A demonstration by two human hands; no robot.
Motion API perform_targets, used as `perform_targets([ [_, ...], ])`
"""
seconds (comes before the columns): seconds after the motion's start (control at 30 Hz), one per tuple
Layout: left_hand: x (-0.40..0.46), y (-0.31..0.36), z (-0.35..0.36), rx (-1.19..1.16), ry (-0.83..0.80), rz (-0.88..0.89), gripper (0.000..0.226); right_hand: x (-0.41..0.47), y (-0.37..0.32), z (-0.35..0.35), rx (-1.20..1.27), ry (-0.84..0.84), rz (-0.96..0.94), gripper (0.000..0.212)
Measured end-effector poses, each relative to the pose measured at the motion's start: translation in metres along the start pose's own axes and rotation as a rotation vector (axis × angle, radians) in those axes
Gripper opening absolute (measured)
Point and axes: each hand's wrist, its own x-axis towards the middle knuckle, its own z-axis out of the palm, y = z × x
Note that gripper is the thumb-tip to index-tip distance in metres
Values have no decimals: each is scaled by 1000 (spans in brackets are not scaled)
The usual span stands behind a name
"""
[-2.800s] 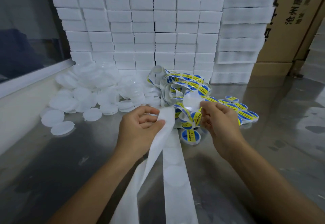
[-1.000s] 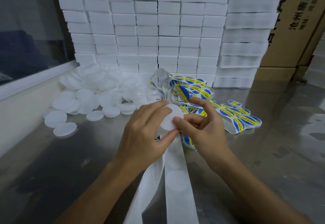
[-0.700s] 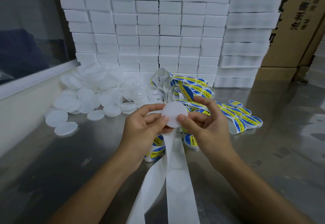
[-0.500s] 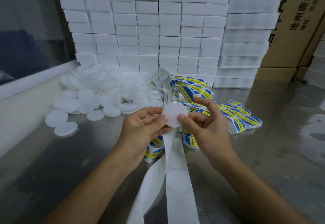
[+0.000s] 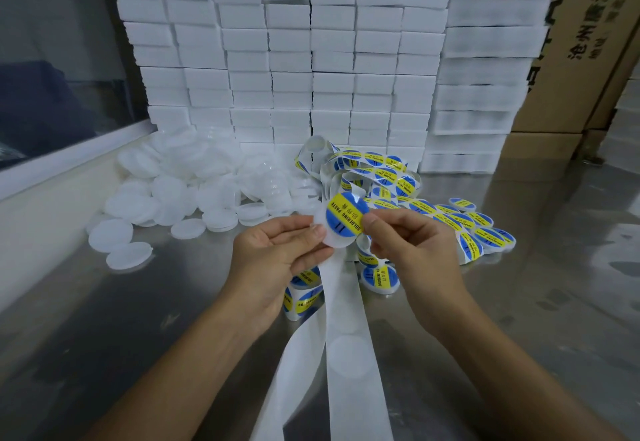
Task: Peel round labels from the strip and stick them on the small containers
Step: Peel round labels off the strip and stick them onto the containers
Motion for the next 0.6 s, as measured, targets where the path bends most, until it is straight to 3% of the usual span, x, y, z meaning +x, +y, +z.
perform_targets([
  [0.47,-3,2,2,28,-9,-4,35,-2,-1,3,-60,-15,9,16],
  [0.6,-4,2,3,60,5,6,23,-3,-2,4,-82,-10,17,14],
])
